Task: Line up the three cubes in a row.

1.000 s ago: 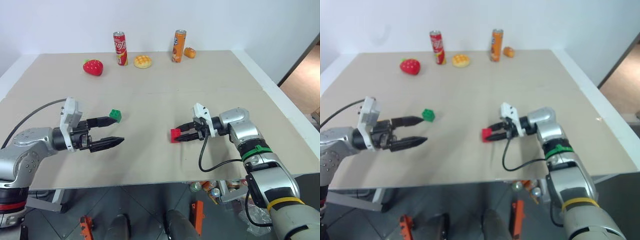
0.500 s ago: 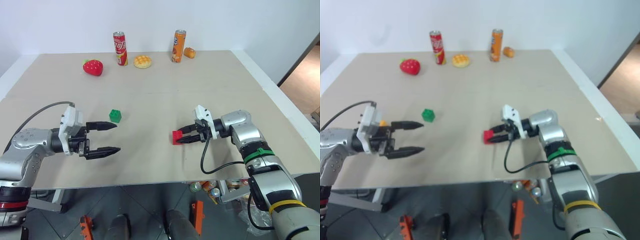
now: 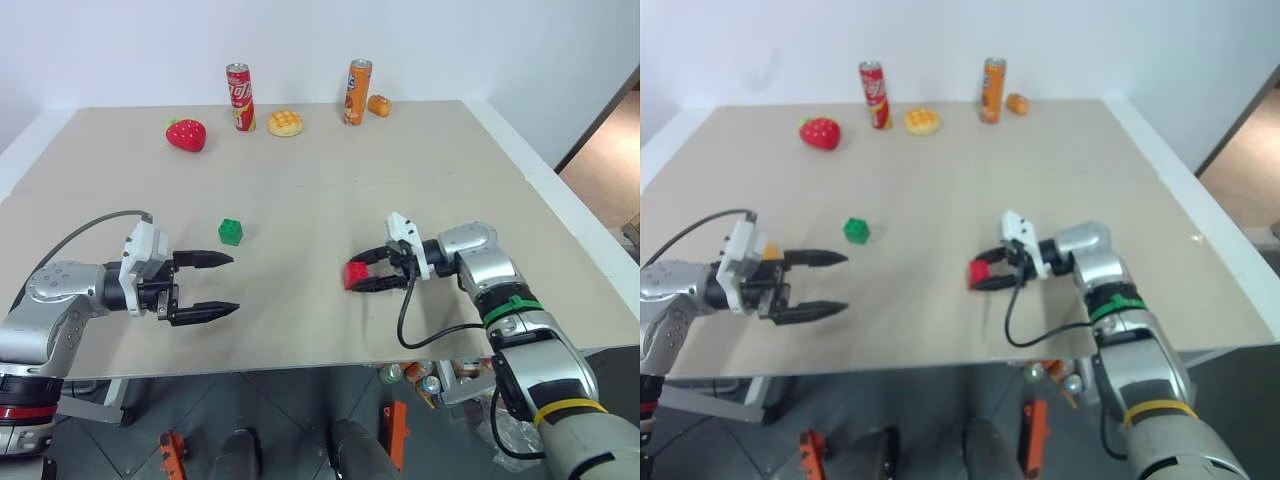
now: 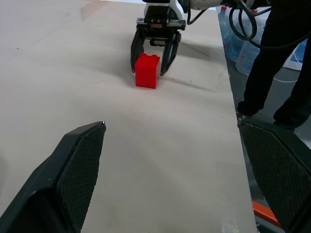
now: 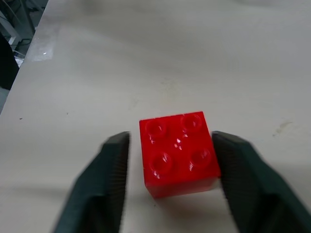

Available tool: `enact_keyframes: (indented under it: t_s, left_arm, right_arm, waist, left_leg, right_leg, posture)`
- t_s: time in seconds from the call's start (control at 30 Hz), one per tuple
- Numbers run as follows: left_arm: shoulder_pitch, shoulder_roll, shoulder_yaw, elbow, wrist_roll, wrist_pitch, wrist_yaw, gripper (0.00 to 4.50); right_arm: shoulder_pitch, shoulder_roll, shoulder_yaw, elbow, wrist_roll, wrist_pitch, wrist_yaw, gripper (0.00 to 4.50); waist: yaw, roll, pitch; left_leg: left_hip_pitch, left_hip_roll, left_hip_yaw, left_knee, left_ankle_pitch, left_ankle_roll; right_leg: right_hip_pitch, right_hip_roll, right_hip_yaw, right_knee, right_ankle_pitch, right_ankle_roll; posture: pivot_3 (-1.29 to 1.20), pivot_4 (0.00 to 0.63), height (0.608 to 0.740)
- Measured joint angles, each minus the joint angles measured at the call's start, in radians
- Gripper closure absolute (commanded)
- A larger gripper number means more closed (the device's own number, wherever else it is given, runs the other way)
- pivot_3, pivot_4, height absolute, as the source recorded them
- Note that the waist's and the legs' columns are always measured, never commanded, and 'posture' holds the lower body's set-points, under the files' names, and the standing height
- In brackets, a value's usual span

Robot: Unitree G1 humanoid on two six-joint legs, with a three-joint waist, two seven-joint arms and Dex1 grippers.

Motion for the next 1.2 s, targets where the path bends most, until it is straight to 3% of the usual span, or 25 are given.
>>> enact_keyframes:
  t_s: [0.07,0.27,0.4,0.53,0.73,0.97,1.2]
  left_arm:
    - [0.002,0.000,0.005,0.000,-0.001,0.000,0.005,0.00]
    - [0.027,0.000,0.024,-0.002,-0.005,0.002,0.016,0.00]
    - [0.056,0.000,0.024,-0.003,0.013,0.004,0.062,0.00]
    - [0.075,-0.056,0.045,-0.003,0.019,0.052,0.207,0.00]
    - [0.070,-0.198,0.035,-0.033,0.057,0.166,0.509,0.00]
    - [0.068,-0.304,0.025,-0.038,0.146,0.200,0.758,0.00]
    - [0.023,-0.339,-0.002,0.015,0.198,0.205,0.824,0.00]
  right_arm:
    - [-0.007,0.000,0.003,0.010,-0.013,-0.011,0.000,0.03]
    - [-0.022,-0.013,0.006,0.013,-0.022,-0.041,0.008,0.03]
    - [-0.019,-0.084,0.024,-0.040,-0.016,-0.049,0.017,0.03]
    - [-0.041,-0.178,0.007,-0.061,0.014,-0.053,0.020,0.03]
    - [-0.120,-0.146,-0.159,-0.182,0.182,0.164,-0.038,0.03]
    - [0.066,-0.073,-0.164,-0.446,0.208,0.298,-0.199,0.03]
    - [0.163,-0.057,-0.164,-0.624,0.231,0.388,-0.267,0.03]
  waist:
    - [0.000,0.000,0.000]
    - [0.000,0.000,0.000]
    - [0.001,0.000,0.000]
    - [0.003,0.001,0.000]
    - [-0.001,0.001,0.000]
    - [0.013,0.000,0.000]
    - [0.024,0.000,0.000]
  left_leg:
    - [0.000,0.000,0.000,0.000,0.000,0.000]
    - [0.000,0.000,0.000,0.000,0.000,0.000]
    - [0.000,0.000,0.000,0.000,0.000,0.000]
    - [0.000,0.000,0.000,0.000,0.000,0.000]
    - [0.001,0.001,0.000,0.000,0.000,0.000]
    - [-0.002,-0.001,-0.002,0.001,0.000,0.000]
    - [-0.003,-0.001,-0.003,0.002,0.000,0.000]
  right_leg:
    - [0.000,0.000,0.000,0.000,0.000,0.000]
    - [0.000,0.000,0.000,0.000,0.000,0.000]
    - [0.000,-0.001,0.000,0.000,0.000,0.000]
    - [0.000,-0.001,0.000,0.000,0.000,0.000]
    - [0.001,0.000,0.000,0.001,0.001,-0.001]
    - [-0.001,-0.001,-0.001,0.001,0.000,0.001]
    - [-0.001,0.000,-0.002,0.001,0.001,0.001]
  posture:
    - [0.00,0.150,0.740]
    - [0.00,0.150,0.740]
    - [0.00,0.150,0.740]
    - [0.00,0.150,0.740]
    - [0.00,0.150,0.740]
    - [0.00,0.150,0.740]
    - [0.00,0.150,0.740]
